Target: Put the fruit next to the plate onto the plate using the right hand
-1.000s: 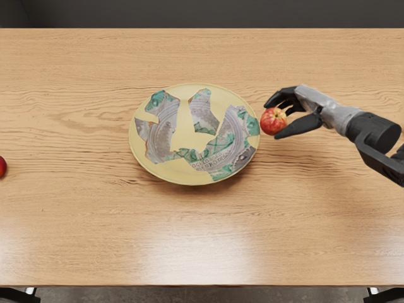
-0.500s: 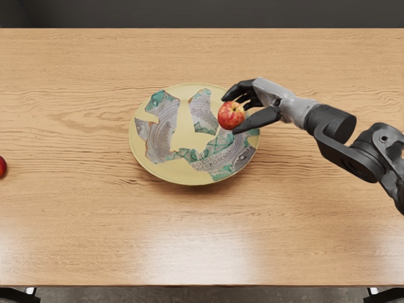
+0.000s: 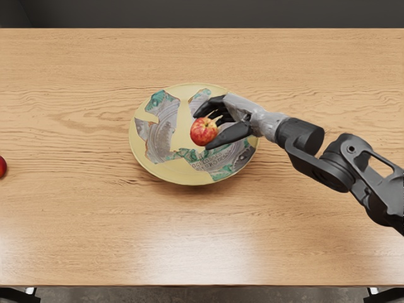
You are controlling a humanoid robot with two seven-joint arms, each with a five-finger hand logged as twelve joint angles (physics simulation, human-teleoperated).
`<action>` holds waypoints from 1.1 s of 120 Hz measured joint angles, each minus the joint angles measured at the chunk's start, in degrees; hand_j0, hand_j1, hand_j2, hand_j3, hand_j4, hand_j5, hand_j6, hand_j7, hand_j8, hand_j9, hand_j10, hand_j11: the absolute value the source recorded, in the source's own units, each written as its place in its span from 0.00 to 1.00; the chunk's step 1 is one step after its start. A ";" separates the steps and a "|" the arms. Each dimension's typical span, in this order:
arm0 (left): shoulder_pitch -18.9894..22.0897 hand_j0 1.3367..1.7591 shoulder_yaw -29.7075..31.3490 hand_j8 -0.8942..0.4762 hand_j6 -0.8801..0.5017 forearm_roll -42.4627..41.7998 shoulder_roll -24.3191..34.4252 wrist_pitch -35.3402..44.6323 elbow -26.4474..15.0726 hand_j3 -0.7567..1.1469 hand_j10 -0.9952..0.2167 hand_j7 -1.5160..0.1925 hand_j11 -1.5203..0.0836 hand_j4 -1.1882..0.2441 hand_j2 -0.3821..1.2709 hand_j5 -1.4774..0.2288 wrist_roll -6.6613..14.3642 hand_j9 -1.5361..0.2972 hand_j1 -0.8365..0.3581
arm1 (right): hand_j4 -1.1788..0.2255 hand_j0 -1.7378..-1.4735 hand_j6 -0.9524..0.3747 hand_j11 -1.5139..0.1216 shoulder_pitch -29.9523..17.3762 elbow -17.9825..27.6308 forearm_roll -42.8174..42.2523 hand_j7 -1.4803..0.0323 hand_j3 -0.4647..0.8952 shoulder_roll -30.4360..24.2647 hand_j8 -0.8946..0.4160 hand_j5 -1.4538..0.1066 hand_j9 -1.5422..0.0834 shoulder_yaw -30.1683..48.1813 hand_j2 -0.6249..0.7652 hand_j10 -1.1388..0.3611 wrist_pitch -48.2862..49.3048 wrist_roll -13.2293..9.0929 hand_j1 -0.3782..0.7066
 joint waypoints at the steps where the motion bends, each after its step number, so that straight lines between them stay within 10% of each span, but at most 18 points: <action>1: 0.00 0.76 0.00 0.64 0.63 0.00 0.00 0.00 0.00 0.40 0.81 0.88 0.94 0.82 0.23 0.86 0.00 0.83 0.98 | 0.43 0.30 0.36 0.46 -0.01 -0.01 0.00 0.48 0.34 0.06 0.33 0.44 0.48 -0.10 0.60 0.37 0.00 -0.01 0.57; 37: 0.00 0.76 0.00 0.64 0.63 0.00 0.00 0.00 0.00 0.40 0.81 0.88 0.94 0.82 0.23 0.86 0.00 0.83 0.98 | 0.46 0.30 0.36 0.50 -0.04 -0.18 0.02 0.51 0.34 1.17 0.33 0.48 0.52 -1.78 0.55 0.40 -0.10 -0.11 0.55; 73: -0.59 0.76 0.03 0.64 0.63 0.00 0.00 0.00 -0.03 0.40 0.81 0.88 0.94 0.82 0.23 0.86 -0.07 0.83 0.98 | 0.73 0.30 0.61 0.80 -0.06 0.17 3.53 0.84 0.34 -0.40 0.58 0.80 0.82 5.69 0.47 0.65 8.73 -3.14 0.18; 132: 1.32 0.76 0.33 0.64 0.63 0.24 0.00 0.00 1.21 0.40 0.81 0.88 0.94 0.82 0.23 0.86 0.30 0.83 0.98 | 0.83 0.30 0.71 0.91 -0.88 -13.59 23.56 0.97 0.34 -21.07 0.67 0.92 0.94 20.70 0.45 0.75 23.65 -5.69 0.04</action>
